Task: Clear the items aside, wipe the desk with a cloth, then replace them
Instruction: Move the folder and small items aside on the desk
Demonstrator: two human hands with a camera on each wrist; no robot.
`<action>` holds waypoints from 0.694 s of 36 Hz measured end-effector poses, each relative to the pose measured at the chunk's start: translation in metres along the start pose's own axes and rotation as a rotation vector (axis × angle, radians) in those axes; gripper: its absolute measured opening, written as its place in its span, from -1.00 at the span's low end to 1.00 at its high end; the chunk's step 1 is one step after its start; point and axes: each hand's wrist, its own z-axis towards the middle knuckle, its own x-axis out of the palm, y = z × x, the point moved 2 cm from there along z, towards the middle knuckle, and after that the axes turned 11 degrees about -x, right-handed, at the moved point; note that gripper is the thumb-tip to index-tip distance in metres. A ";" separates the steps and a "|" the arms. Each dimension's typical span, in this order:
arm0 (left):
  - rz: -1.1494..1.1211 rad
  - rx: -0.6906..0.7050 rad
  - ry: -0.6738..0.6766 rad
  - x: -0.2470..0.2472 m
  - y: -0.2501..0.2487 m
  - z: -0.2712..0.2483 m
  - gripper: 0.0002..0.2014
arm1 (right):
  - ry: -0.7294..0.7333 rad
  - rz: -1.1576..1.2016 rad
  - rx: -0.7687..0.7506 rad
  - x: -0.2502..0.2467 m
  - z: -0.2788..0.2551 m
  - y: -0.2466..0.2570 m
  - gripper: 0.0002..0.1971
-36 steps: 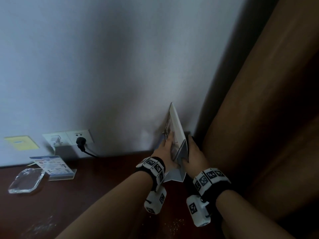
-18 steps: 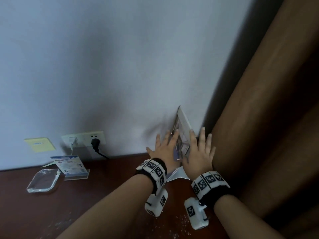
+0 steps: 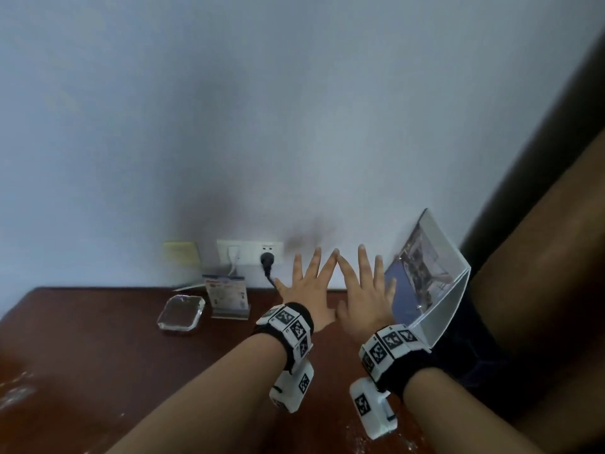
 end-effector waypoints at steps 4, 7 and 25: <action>-0.003 -0.074 -0.012 -0.016 0.053 -0.006 0.08 | 0.114 -0.016 -0.037 0.015 0.016 0.041 -0.10; 0.005 -0.127 0.003 -0.027 0.093 -0.010 0.09 | 0.156 -0.038 -0.072 0.029 0.030 0.071 -0.12; -0.072 -0.468 0.061 -0.028 0.275 0.014 0.03 | 0.361 -0.139 -0.309 0.120 0.115 0.180 -0.13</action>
